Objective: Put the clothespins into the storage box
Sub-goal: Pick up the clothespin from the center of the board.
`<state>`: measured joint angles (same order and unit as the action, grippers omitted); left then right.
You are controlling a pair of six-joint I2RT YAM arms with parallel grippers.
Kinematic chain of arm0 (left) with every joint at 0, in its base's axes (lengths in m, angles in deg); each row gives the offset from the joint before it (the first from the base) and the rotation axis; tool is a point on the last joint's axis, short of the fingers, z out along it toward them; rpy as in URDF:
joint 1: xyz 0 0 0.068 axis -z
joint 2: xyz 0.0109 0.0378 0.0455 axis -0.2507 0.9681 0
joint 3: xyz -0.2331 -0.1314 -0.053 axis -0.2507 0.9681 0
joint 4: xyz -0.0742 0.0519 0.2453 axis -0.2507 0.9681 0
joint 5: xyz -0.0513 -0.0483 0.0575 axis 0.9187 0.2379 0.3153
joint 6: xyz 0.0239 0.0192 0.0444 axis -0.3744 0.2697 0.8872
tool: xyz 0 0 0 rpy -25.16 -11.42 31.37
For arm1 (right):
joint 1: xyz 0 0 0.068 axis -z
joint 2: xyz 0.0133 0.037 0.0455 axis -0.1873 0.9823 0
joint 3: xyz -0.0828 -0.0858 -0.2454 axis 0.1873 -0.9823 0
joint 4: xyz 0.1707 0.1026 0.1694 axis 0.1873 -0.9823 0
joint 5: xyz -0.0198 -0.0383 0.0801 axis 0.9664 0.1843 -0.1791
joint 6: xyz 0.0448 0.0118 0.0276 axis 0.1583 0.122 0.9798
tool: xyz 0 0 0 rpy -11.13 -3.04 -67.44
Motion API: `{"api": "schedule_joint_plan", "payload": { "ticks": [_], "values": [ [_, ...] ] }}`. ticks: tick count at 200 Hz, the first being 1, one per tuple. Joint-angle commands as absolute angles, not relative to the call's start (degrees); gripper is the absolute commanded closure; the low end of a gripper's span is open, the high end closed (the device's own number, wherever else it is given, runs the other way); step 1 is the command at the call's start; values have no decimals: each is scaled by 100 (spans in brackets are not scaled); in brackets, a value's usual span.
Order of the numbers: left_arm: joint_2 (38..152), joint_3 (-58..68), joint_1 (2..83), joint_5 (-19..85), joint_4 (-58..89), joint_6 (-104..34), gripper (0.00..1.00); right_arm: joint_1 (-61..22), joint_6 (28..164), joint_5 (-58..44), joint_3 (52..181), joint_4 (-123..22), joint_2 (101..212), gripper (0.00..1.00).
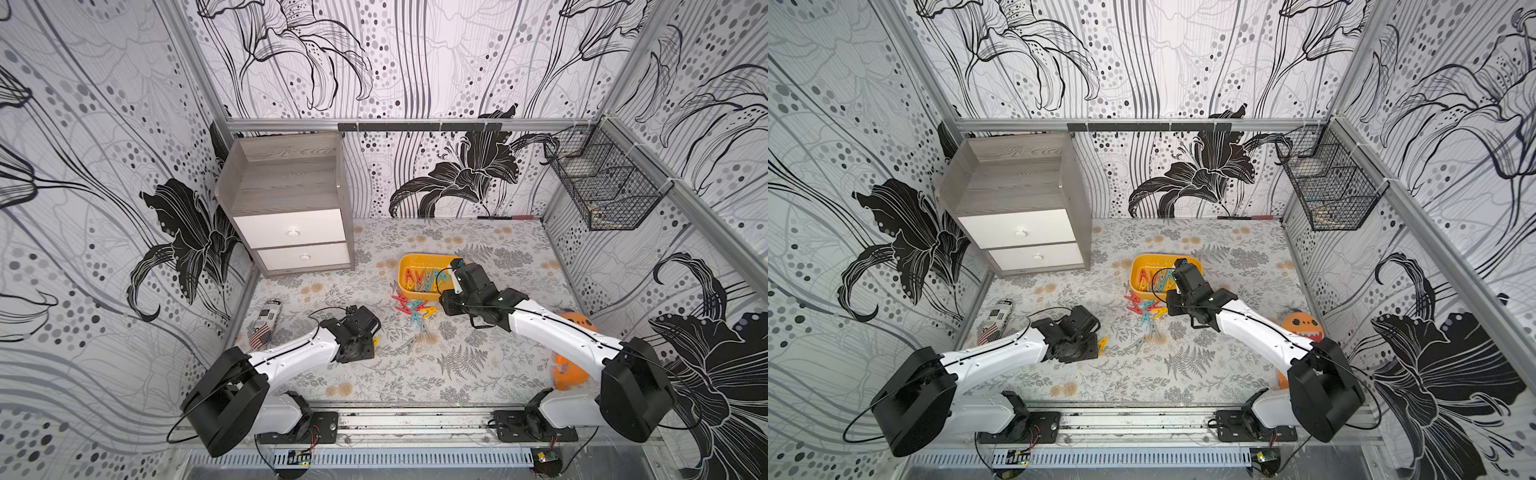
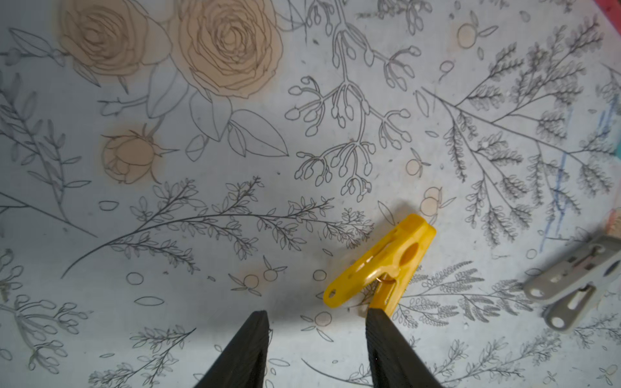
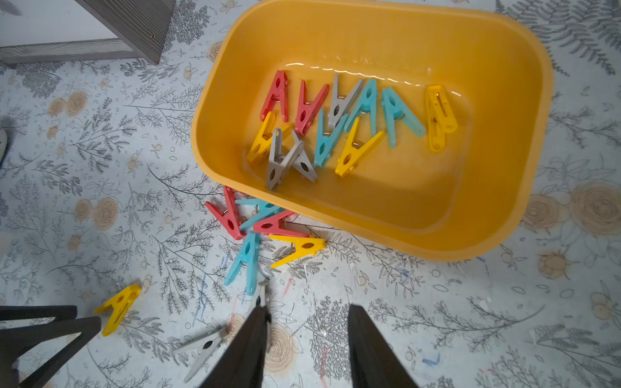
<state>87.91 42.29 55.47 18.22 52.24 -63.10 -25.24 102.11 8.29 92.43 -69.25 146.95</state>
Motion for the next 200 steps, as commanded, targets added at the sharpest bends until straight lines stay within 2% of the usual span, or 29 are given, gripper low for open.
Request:
{"api": "schedule_joint_plan", "payload": {
  "ticks": [1, 34, 87, 128, 144, 200],
  "values": [
    [8948, 4261, 5635, 1844, 4875, -6365, 48, -2533, 10168, 939, 9301, -6966, 14685, 56],
    [9292, 4084, 5688, 1643, 4841, -6291, 52, -2535, 10146, 953, 9292, -6971, 14686, 56],
    [9634, 3955, 5852, 1762, 4644, -6219, 67, -2537, 10193, 983, 9062, -6890, 14605, 56],
    [9560, 3852, 5949, 1736, 4492, -6242, 86, -2537, 10256, 1005, 8877, -6839, 14507, 56],
    [9521, 3666, 5951, 1679, 4519, -6190, 90, -2533, 10240, 1024, 8868, -6843, 14485, 56],
    [9716, 1897, 5952, 1367, 4832, -5839, 92, -2532, 10291, 1086, 8738, -6858, 14340, 56]
  ]
}}
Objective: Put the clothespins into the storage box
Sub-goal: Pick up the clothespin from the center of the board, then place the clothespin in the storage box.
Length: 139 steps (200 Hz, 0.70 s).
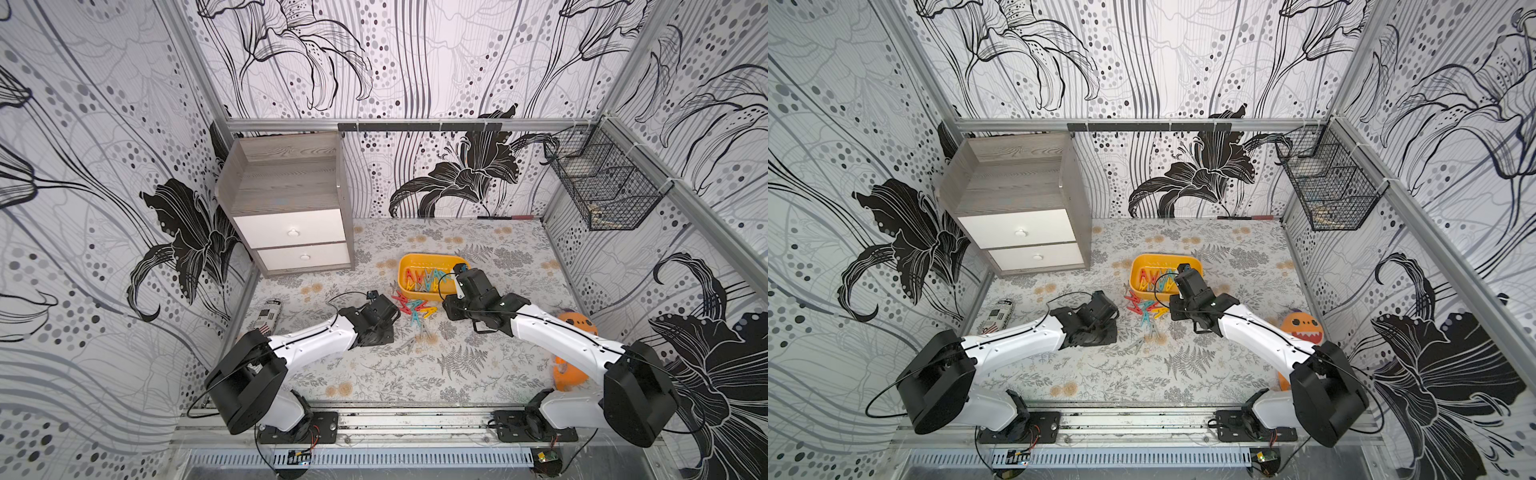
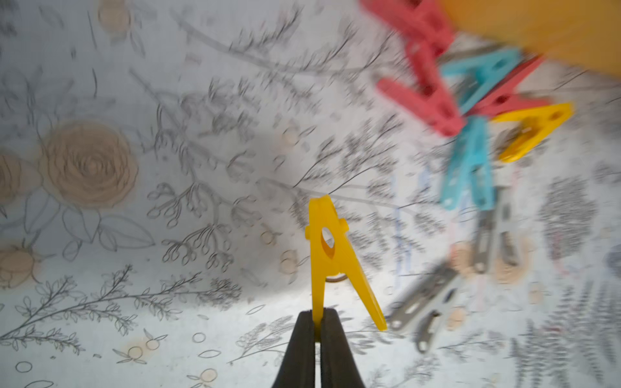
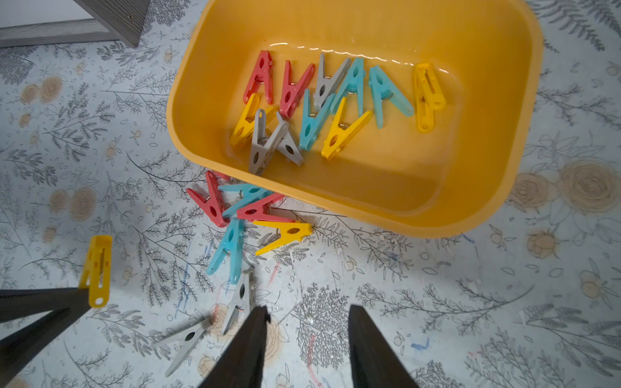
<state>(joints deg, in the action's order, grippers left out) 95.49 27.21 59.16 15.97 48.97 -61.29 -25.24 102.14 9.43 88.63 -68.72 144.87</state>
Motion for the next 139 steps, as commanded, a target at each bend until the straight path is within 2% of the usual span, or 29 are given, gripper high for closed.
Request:
{"api": "schedule_joint_plan", "payload": {
  "ticks": [1, 84, 139],
  "values": [
    [9734, 1854, 5952, 1367, 4835, -5826, 92, -2528, 10291, 1083, 8732, -6858, 14335, 56],
    [12807, -1750, 5738, 1312, 5459, -5303, 90, -2531, 10486, 1272, 8546, -7057, 13802, 55],
    [13754, -2255, 5344, 1569, 5690, -5345, 86, -2530, 10519, 1302, 8474, -7167, 13676, 55]
  ]
}}
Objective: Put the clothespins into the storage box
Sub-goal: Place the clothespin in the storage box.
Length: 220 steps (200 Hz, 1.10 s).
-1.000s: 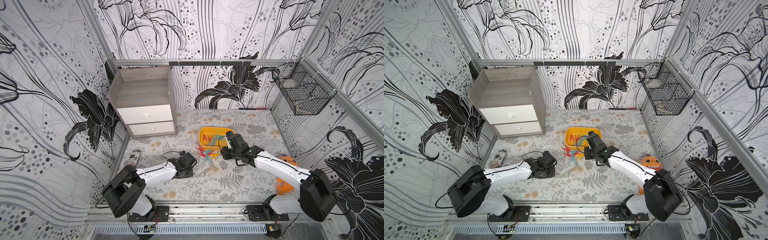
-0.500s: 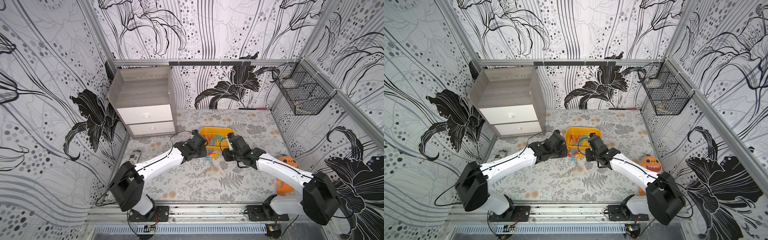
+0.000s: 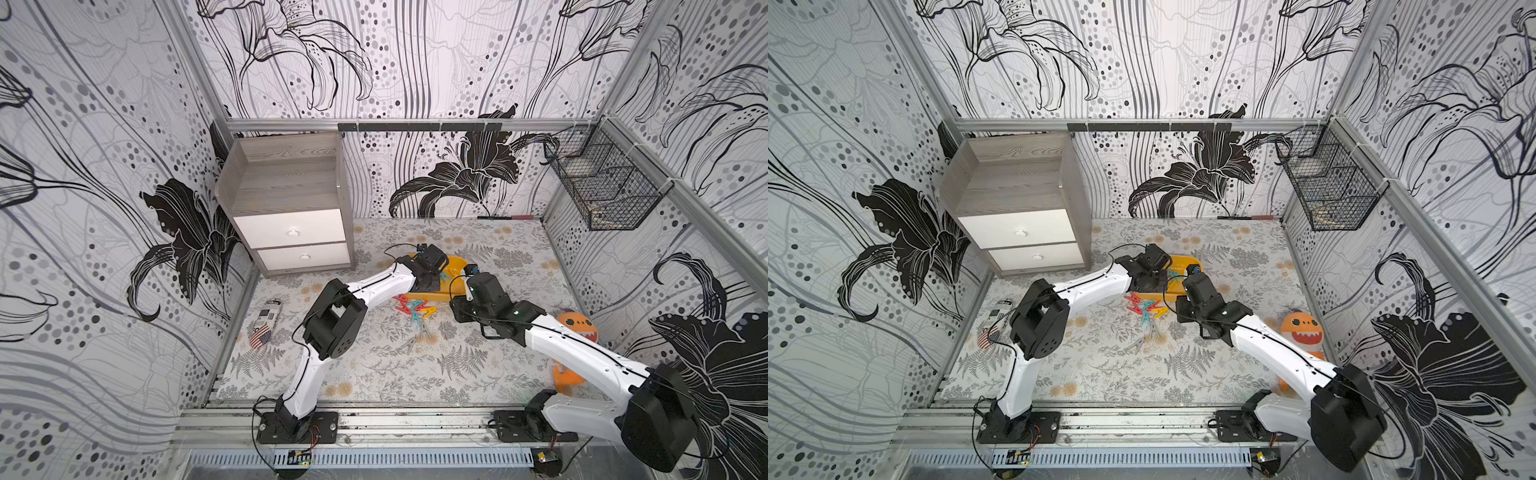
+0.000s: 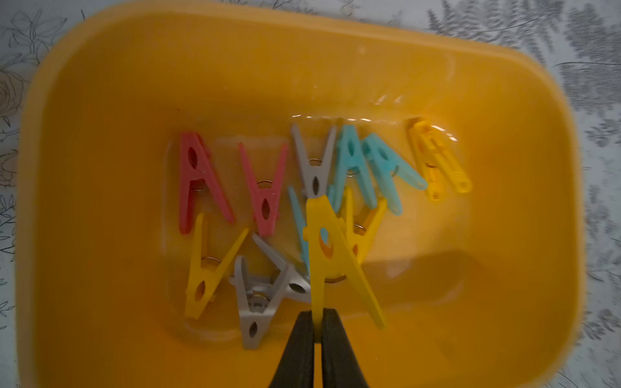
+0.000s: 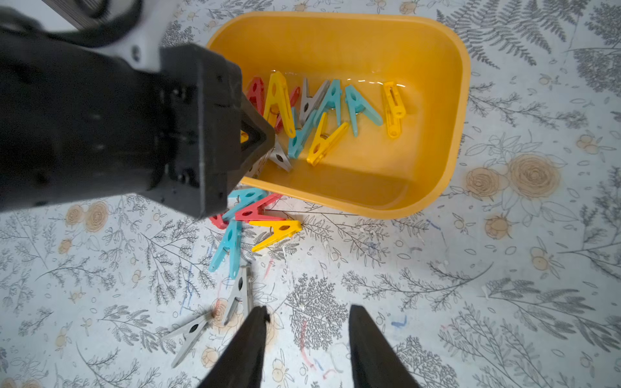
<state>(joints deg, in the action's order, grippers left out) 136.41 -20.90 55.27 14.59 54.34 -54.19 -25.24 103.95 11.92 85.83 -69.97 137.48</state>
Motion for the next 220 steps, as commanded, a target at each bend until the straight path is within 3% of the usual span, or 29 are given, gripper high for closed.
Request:
{"api": "schedule_joint_plan", "payload": {
  "ticks": [1, 40, 67, 111, 178, 220],
  "values": [
    [13758, -2252, 5340, 1578, 5690, -5341, 86, -2527, 10519, 1301, 8479, -7166, 13678, 55],
    [13601, -2034, 5118, 1746, 5575, -5295, 81, -2526, 10451, 1173, 8514, -7095, 13854, 55],
    [13019, -1888, 4984, 1812, 5353, -5260, 72, -2533, 10323, 889, 8467, -6950, 13939, 56],
    [12028, -1669, 4628, 1913, 5373, -5169, 68, -2549, 10058, 61, 8437, -6639, 14200, 58],
    [10036, 978, 4334, 1551, 5090, -5279, 64, -3104, 10075, 110, 8528, -6586, 14890, 61],
    [9379, 2068, 4321, 1544, 4894, -5505, 63, -3459, 10159, 441, 8718, -6537, 15491, 63]
  ]
}}
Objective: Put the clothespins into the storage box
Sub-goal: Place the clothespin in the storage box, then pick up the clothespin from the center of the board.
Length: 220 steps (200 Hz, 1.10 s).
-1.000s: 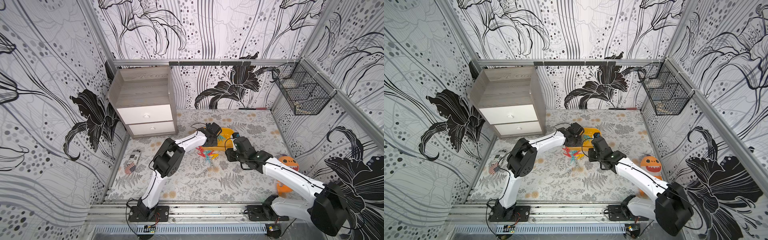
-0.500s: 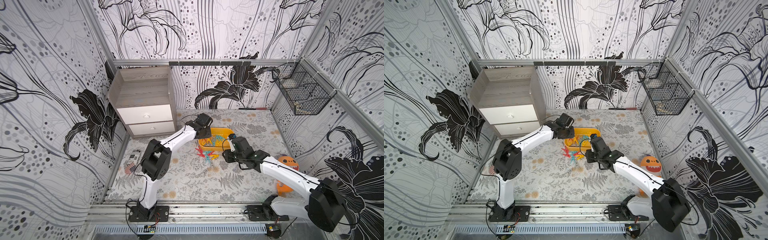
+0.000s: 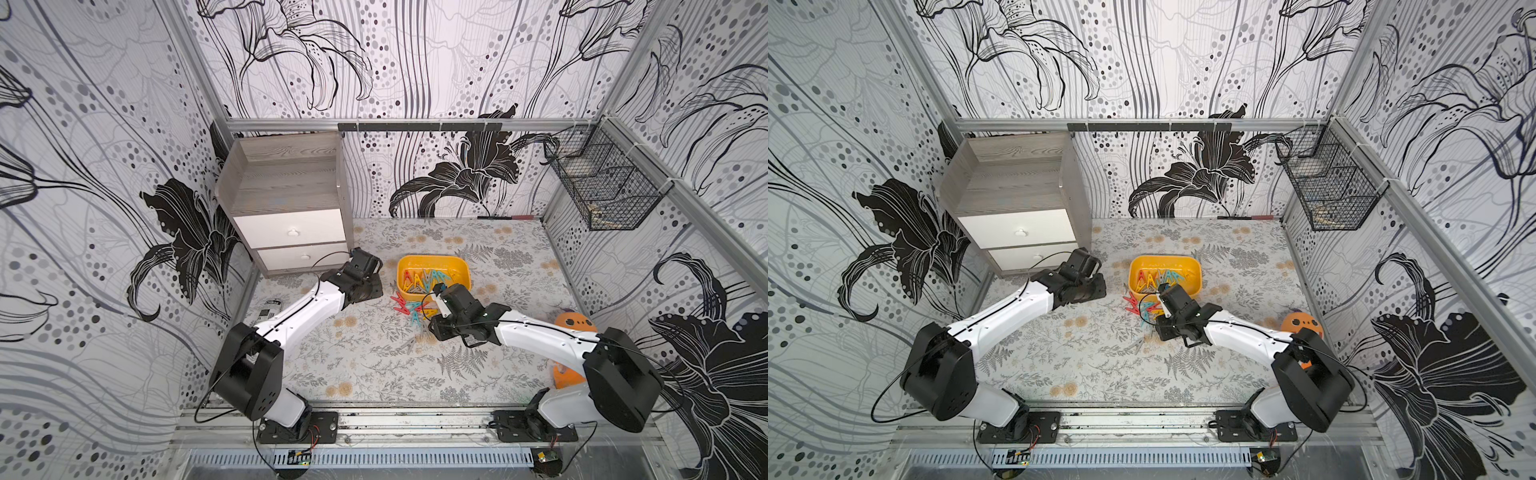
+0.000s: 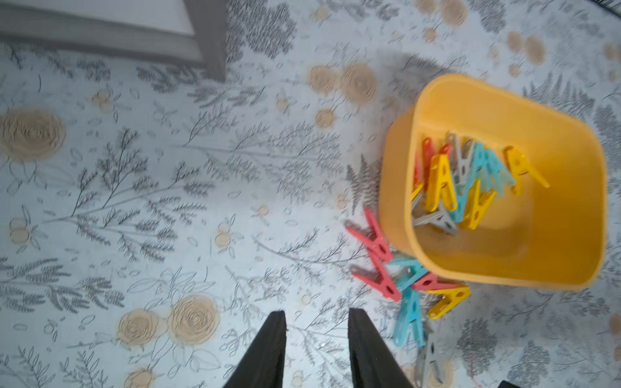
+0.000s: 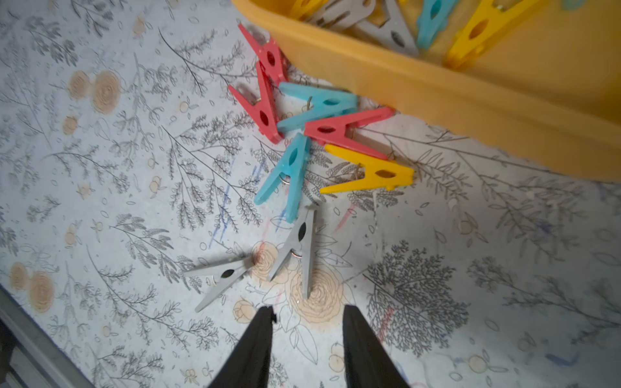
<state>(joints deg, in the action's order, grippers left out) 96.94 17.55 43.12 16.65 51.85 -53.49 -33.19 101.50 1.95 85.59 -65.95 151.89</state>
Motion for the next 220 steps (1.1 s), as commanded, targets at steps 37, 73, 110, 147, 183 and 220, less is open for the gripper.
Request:
{"api": "schedule_joint_plan", "payload": {
  "ticks": [37, 73, 110, 147, 183, 220],
  "values": [
    [9322, 2056, 4240, 1438, 4994, -5418, 63, -3517, 10141, 587, 8800, -6481, 15871, 67],
    [9361, 2003, 4209, 1461, 4978, -5386, 63, -3526, 10198, 614, 8845, -6340, 16084, 71],
    [9410, 2027, 4196, 1490, 4942, -5369, 63, -3558, 10220, 640, 8896, -6316, 16286, 76],
    [9406, 2022, 4158, 1499, 4942, -5341, 63, -3561, 10220, 676, 8962, -6378, 16316, 87],
    [9403, 2001, 4149, 1516, 4950, -5321, 63, -3561, 10142, 715, 9053, -6651, 15922, 93],
    [9380, 1984, 4133, 1521, 4941, -5334, 62, -3501, 9825, 841, 9385, -7126, 15408, 93]
  ]
}}
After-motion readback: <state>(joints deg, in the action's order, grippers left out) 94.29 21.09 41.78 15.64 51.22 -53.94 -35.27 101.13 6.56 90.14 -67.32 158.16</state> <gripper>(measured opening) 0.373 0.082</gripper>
